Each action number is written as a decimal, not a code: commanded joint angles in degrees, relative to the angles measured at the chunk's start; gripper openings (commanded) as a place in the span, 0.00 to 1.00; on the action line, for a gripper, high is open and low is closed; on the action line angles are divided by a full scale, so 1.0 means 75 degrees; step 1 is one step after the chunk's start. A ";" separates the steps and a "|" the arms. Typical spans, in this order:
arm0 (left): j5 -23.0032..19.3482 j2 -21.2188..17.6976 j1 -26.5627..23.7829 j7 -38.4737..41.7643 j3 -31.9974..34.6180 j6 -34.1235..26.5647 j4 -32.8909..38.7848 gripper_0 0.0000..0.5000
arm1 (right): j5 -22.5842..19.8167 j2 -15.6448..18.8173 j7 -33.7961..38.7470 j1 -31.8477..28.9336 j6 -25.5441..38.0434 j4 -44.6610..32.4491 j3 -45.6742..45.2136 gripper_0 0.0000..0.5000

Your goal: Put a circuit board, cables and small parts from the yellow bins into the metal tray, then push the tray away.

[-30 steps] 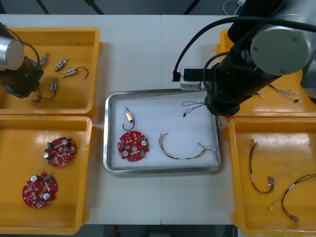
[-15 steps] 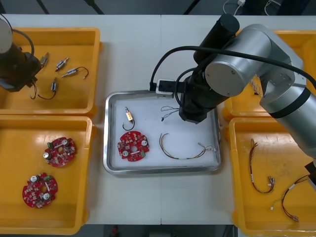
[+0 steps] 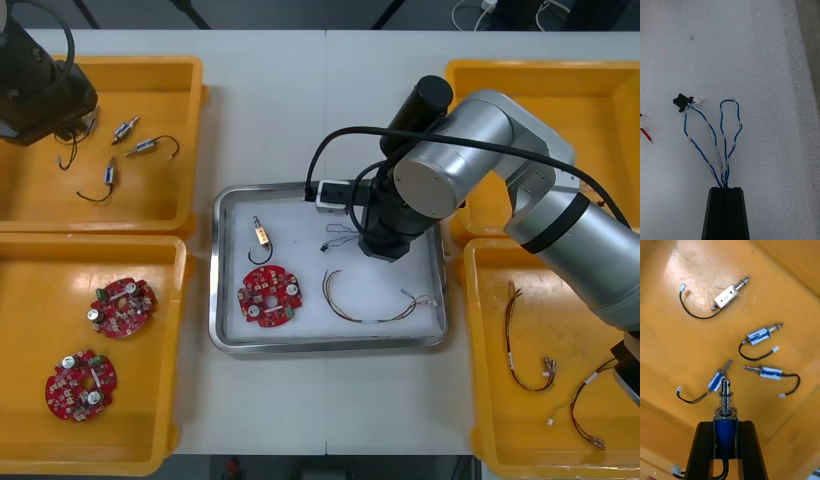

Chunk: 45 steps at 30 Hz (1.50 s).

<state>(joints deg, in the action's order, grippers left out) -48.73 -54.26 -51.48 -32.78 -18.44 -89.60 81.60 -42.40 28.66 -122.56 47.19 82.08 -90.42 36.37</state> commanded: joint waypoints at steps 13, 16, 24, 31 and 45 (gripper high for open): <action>-0.0112 -0.0149 0.0115 -0.0458 0.0314 -0.1072 0.2116 0.00 | -0.0077 -0.0106 -0.0229 0.0258 -0.0210 -0.0003 0.0225 0.92; -0.0182 -0.0125 0.0115 -0.0446 0.0349 -0.1154 0.2269 0.00 | -0.0170 -0.0071 -0.0229 0.0270 -0.0175 -0.0003 0.0190 1.00; -0.0229 -0.0125 0.0115 -0.0388 0.0361 -0.1166 0.2386 0.00 | -0.0428 -0.0048 -0.0253 0.0422 0.1114 -0.0542 -0.0747 1.00; -0.0229 -0.0137 0.0126 -0.0364 0.0361 -0.1178 0.2374 0.00 | -0.0674 -0.0036 -0.0030 0.0446 0.2216 -0.1093 -0.1614 1.00; -0.0194 -0.0149 0.0115 -0.0364 0.0396 -0.1260 0.2374 0.00 | -0.1237 0.0573 0.3357 0.0094 0.3722 -0.2874 -0.3489 1.00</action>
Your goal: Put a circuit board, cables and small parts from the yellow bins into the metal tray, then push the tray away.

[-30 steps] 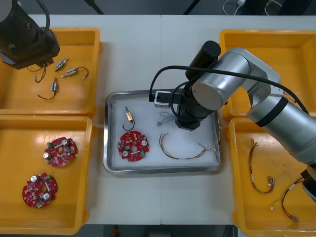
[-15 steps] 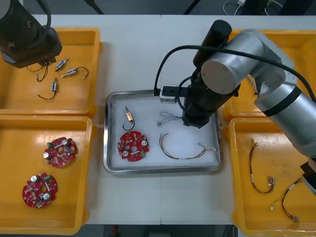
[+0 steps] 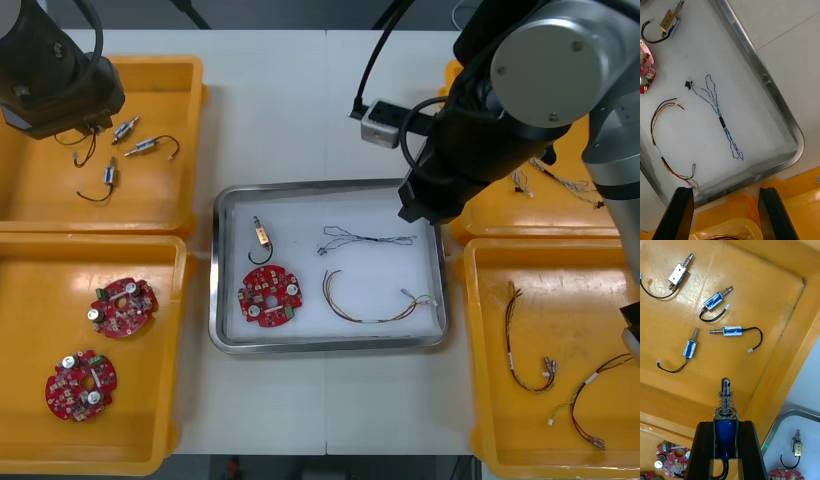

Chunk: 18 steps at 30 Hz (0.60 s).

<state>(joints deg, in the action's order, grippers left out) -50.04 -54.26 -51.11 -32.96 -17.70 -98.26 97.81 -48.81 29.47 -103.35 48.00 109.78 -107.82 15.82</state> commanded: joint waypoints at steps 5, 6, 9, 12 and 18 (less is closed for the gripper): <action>-0.0008 -0.0149 0.0064 -0.0340 0.0297 -0.0117 0.0213 0.00 | -0.0581 0.0922 0.1744 -0.0423 0.0029 -0.0929 -0.1184 1.00; -0.0008 -0.0149 0.0064 -0.0340 0.0297 -0.0117 0.0213 0.00 | -0.0593 0.1051 0.2002 -0.0564 0.0029 -0.1093 -0.1289 1.00; -0.0008 -0.0149 0.0064 -0.0340 0.0297 -0.0117 0.0213 0.00 | -0.0616 0.1367 0.2600 -0.0962 0.0029 -0.1468 -0.1571 1.00; -0.0031 -0.0137 0.0064 -0.0340 0.0297 -0.0117 0.0260 0.00 | -0.0581 0.1731 0.3139 -0.1454 0.0029 -0.1890 -0.1828 1.00; -0.0125 -0.0137 0.0064 -0.0293 0.0297 -0.0117 0.0365 0.00 | -0.0616 0.2293 0.3982 -0.2322 0.0029 -0.2241 -0.2496 1.00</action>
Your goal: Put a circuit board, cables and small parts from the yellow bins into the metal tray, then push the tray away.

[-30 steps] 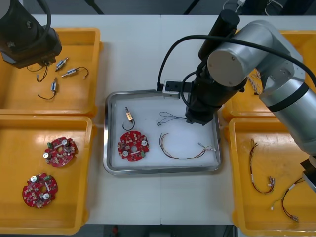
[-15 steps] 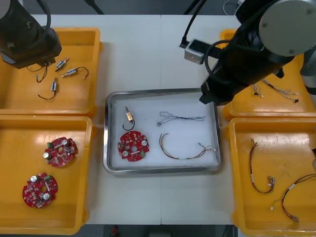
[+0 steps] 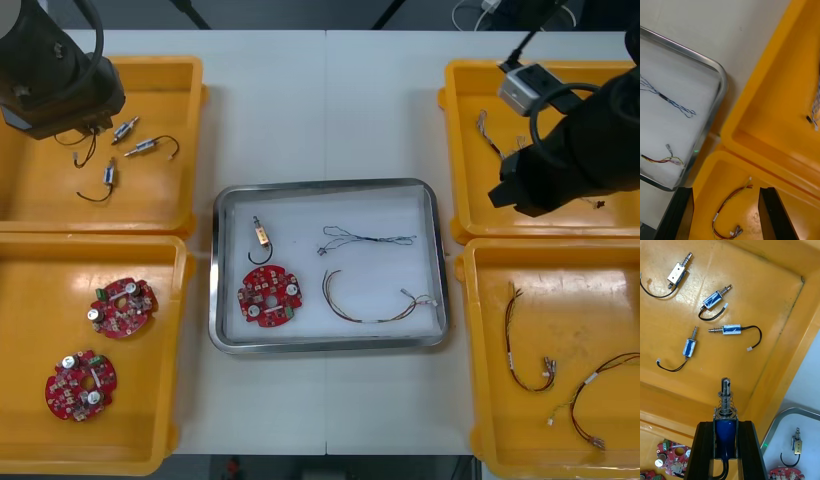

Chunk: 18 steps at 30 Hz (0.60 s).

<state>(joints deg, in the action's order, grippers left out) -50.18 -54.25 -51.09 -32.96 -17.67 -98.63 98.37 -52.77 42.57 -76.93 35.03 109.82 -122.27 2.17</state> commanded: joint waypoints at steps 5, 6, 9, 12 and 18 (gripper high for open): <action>-0.0223 -0.0102 0.0063 -0.0234 0.0294 -0.0068 0.0338 0.00 | -0.0124 0.0874 0.0625 -0.1085 0.0024 -0.0314 -0.1192 1.00; -0.0235 -0.0044 0.0063 -0.0211 0.0294 -0.0068 0.0385 0.00 | -0.0124 0.0933 0.0649 -0.1237 0.0024 -0.0314 -0.1356 1.00; -0.0176 0.0226 0.0086 -0.0094 0.0294 -0.0150 0.0513 0.00 | -0.0159 0.1015 0.0660 -0.1659 0.0024 -0.0314 -0.1837 1.00; 0.0035 0.0531 0.0098 0.0000 0.0294 -0.0349 0.0678 0.00 | -0.0241 0.1062 0.0672 -0.2034 0.0024 -0.0314 -0.2270 1.00; 0.0773 0.1152 0.0438 0.0199 0.0282 -0.0513 0.1217 0.00 | -0.0183 0.1062 0.0672 -0.2679 0.0024 -0.0314 -0.2856 1.00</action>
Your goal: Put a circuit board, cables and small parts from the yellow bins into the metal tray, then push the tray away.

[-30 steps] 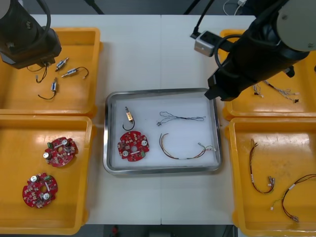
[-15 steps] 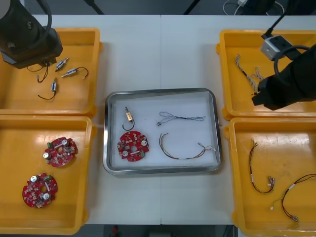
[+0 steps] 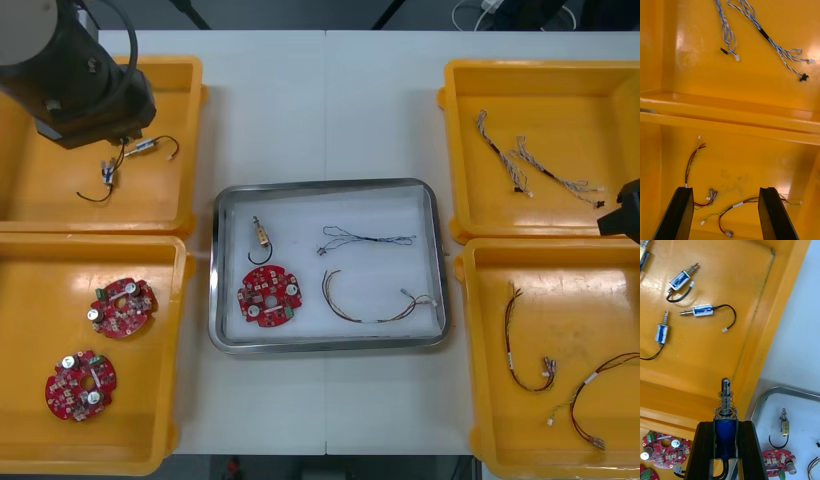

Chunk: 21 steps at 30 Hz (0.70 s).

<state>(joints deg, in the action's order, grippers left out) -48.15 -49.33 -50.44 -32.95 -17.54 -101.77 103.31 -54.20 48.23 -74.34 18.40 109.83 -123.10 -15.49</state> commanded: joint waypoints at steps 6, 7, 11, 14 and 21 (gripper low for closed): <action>0.1194 0.1198 0.0678 0.0374 0.0206 -0.0106 0.0956 0.00 | 0.0148 0.0307 0.0350 -0.0754 0.0023 -0.0204 -0.0583 1.00; 0.1335 0.1350 0.0690 0.0409 0.0113 -0.0118 0.0980 0.00 | 0.0160 0.0307 0.0350 -0.0801 0.0023 -0.0204 -0.0583 1.00; 0.2061 0.1890 0.0714 0.0503 -0.0274 -0.0212 0.0992 0.00 | 0.0137 0.0296 0.0362 -0.1047 0.0023 -0.0204 -0.0595 1.00; 0.2471 0.2229 0.0749 0.0573 -0.0520 -0.0212 0.0992 0.00 | 0.0113 0.0237 0.0373 -0.1223 0.0023 -0.0204 -0.0630 1.00; 0.3010 0.2839 0.0854 0.0678 -0.0954 -0.0212 0.0992 0.00 | 0.0219 0.0026 0.0420 -0.1305 0.0023 -0.0204 -0.0630 1.00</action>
<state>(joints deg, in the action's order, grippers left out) -27.73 -30.63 -45.07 -32.69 -22.76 -102.92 108.91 -53.46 48.24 -74.31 9.49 109.83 -123.11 -18.32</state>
